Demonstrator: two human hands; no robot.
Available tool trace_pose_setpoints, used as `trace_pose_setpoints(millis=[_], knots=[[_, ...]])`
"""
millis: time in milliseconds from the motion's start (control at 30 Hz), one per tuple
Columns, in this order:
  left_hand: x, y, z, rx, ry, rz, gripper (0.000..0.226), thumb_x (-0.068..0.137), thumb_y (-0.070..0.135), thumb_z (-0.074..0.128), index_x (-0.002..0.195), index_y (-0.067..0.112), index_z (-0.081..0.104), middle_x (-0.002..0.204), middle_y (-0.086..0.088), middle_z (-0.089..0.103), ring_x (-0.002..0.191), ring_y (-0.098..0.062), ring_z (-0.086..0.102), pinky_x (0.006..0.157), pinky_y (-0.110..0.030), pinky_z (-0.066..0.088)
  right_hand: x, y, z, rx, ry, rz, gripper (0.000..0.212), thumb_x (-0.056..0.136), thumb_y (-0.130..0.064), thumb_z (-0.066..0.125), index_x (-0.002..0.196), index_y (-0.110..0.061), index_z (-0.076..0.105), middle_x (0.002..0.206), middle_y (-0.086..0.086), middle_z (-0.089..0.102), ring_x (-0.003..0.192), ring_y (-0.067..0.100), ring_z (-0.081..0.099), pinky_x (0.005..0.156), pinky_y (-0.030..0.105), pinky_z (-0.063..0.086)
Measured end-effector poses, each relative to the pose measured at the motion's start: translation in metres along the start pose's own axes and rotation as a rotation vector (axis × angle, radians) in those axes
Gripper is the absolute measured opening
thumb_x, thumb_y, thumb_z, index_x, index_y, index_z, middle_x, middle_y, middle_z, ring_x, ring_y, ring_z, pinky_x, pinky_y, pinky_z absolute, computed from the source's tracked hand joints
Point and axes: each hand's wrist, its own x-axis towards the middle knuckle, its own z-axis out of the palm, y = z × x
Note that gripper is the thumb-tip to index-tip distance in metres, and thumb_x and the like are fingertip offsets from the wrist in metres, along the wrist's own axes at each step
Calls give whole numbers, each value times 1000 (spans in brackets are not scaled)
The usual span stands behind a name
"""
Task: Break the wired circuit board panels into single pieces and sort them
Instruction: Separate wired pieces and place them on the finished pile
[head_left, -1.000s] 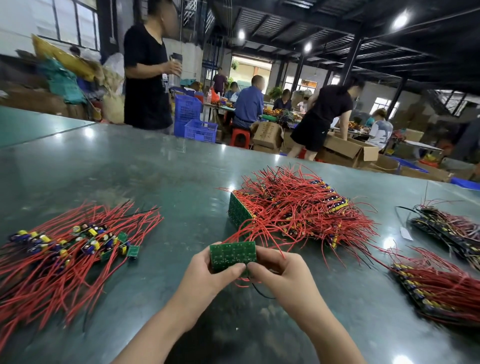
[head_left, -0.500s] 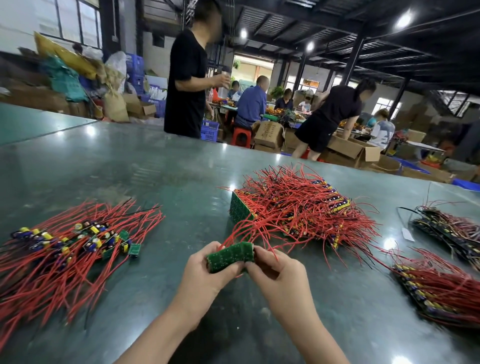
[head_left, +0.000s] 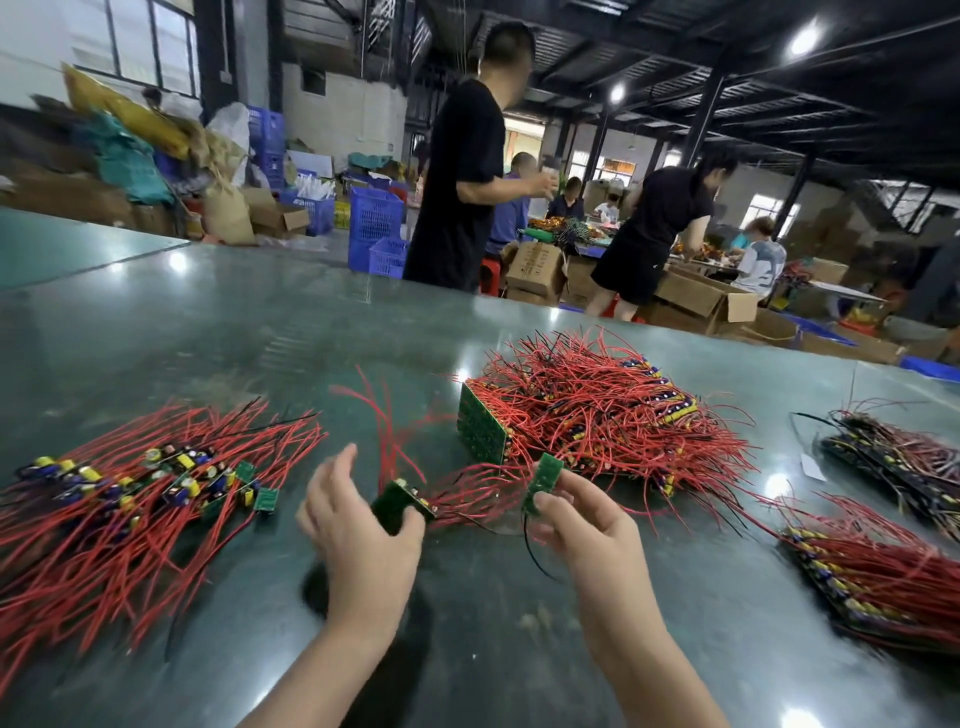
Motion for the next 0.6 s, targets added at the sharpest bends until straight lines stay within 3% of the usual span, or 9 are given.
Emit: trace_pose_setpoints(millis=[67, 133, 200, 300, 400, 533, 600], knots=[[-5, 7, -6, -81, 27, 234, 53, 69, 3, 59, 122, 9, 52, 120, -2, 51, 113, -21, 43, 101, -23, 28, -1, -1, 1, -35, -3, -34, 25, 82, 1, 65, 91, -20, 74, 81, -3, 68, 66, 0, 59, 62, 9, 45], [-17, 14, -8, -252, -188, 415, 42, 72, 14, 53, 113, 22, 53, 113, 11, 54, 103, -6, 51, 91, -13, 36, -4, -3, 4, -79, -66, -70, 31, 80, 6, 64, 86, -22, 75, 79, -3, 69, 67, 0, 59, 62, 8, 45], [-26, 17, -5, -335, -392, 476, 42, 78, 14, 60, 117, 26, 49, 116, 12, 55, 106, -7, 55, 90, -16, 42, -8, -4, 8, -138, -156, -99, 36, 80, 11, 61, 84, -22, 74, 81, -1, 72, 70, 2, 63, 67, 11, 47], [-32, 16, -1, -403, -443, 414, 41, 82, 17, 65, 118, 28, 48, 115, 16, 55, 102, -7, 58, 88, -14, 43, -11, -5, 9, -200, -227, -108, 33, 81, 12, 59, 92, -17, 71, 88, 6, 72, 75, 4, 64, 69, 15, 50], [-31, 17, -2, -429, -419, 342, 38, 80, 22, 68, 112, 34, 52, 109, 18, 59, 98, -1, 59, 83, -8, 41, -10, -5, 8, -212, -252, -115, 31, 81, 11, 58, 93, -16, 70, 83, -1, 70, 72, -1, 63, 65, 12, 47], [-33, 20, -2, -473, -395, 249, 40, 75, 20, 68, 105, 42, 55, 99, 14, 62, 85, -6, 59, 75, -11, 43, -13, -6, 10, -203, -271, -145, 32, 81, 11, 60, 91, -18, 70, 85, 2, 68, 72, 2, 62, 64, 12, 48], [-30, 19, -2, -520, -394, 214, 44, 73, 15, 68, 102, 46, 56, 94, 14, 62, 79, -4, 58, 72, -10, 42, -14, -8, 9, -197, -308, -128, 25, 79, 1, 61, 92, -18, 71, 77, -3, 69, 64, 3, 60, 59, 11, 46]])
